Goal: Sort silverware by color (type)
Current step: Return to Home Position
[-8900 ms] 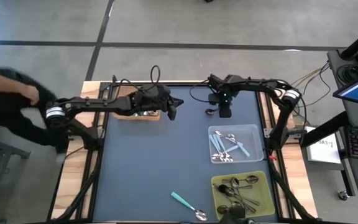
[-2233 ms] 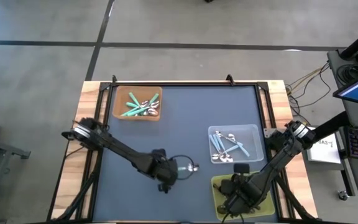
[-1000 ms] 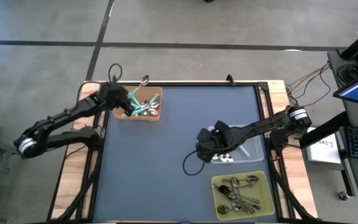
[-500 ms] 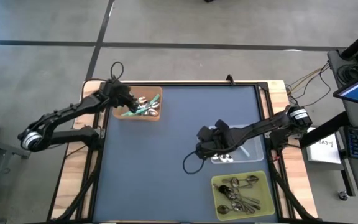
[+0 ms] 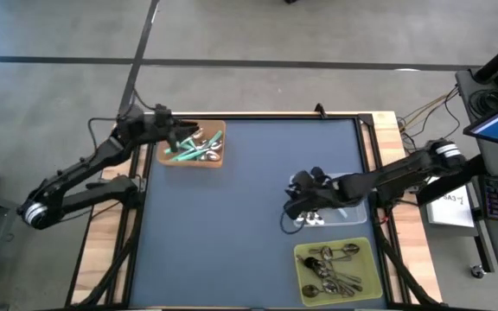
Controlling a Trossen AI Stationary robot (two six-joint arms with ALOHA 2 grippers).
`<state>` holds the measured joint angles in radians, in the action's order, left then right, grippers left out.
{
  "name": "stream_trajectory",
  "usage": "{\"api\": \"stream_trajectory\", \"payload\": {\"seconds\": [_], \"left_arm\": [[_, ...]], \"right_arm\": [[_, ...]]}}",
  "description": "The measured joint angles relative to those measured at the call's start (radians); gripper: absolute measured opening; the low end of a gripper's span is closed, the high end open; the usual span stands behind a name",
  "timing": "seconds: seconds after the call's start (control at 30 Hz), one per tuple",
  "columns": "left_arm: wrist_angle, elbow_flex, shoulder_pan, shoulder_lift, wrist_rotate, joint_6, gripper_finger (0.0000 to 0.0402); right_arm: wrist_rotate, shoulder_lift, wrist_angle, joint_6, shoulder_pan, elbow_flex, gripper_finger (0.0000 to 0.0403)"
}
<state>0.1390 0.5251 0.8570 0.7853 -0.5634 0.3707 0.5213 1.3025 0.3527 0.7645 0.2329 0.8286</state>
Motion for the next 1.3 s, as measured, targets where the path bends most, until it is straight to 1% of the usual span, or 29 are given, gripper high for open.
{"api": "stream_trajectory", "payload": {"seconds": [0.07,0.13,0.3,0.37,0.47,0.53,0.67,0.73,0.93,1.03,1.17,1.23,1.3], "left_arm": [[0.01,0.0,-0.014,-0.058,-0.036,0.028,0.0103],[0.01,0.0,-0.036,-0.12,-0.051,0.056,0.0103],[0.01,0.0,-0.126,-0.258,-0.051,0.11,0.0103],[0.01,0.0,-0.175,-0.292,-0.043,0.146,0.0103],[0.003,-0.014,-0.267,-0.334,0.029,0.188,0.0103],[0.002,-0.034,-0.343,-0.35,0.116,0.2,0.0103],[0.002,-0.094,-0.535,-0.353,0.349,0.205,0.0103],[0.027,-0.13,-0.651,-0.341,0.477,0.213,0.0103],[0.199,-0.212,-0.998,-0.255,0.827,0.189,0.0103],[0.239,-0.22,-1.147,-0.198,0.995,0.163,0.0103],[0.245,-0.22,-1.298,-0.118,1.151,0.146,0.0103],[0.243,-0.22,-1.351,-0.072,1.209,0.153,0.0103],[0.245,-0.22,-1.382,-0.029,1.259,0.179,0.0103]], "right_arm": [[0.003,-0.066,-0.055,-0.007,0.0,-0.063,0.0095],[0.005,-0.13,-0.108,-0.011,0.0,-0.127,0.0095],[0.005,-0.263,-0.219,-0.007,0.0,-0.287,0.0095],[0.005,-0.308,-0.254,-0.006,0.0,-0.339,0.0095],[0.005,-0.365,-0.283,-0.006,0.0,-0.406,0.0095],[0.005,-0.396,-0.284,-0.006,0.0,-0.439,0.0095],[0.005,-0.449,-0.285,-0.005,0.0,-0.513,0.0095],[0.005,-0.477,-0.285,0.011,0.0,-0.558,0.0095],[0.004,-0.558,-0.283,0.173,0.0,-0.695,0.0093],[0.01,-0.591,-0.292,0.197,0.0,-0.738,0.0086],[0.001,-0.625,-0.297,0.184,0.0,-0.776,0.0078],[0.002,-0.626,-0.31,0.137,0.0,-0.779,0.0077],[0.002,-0.627,-0.311,0.106,0.0,-0.779,0.0077]]}}
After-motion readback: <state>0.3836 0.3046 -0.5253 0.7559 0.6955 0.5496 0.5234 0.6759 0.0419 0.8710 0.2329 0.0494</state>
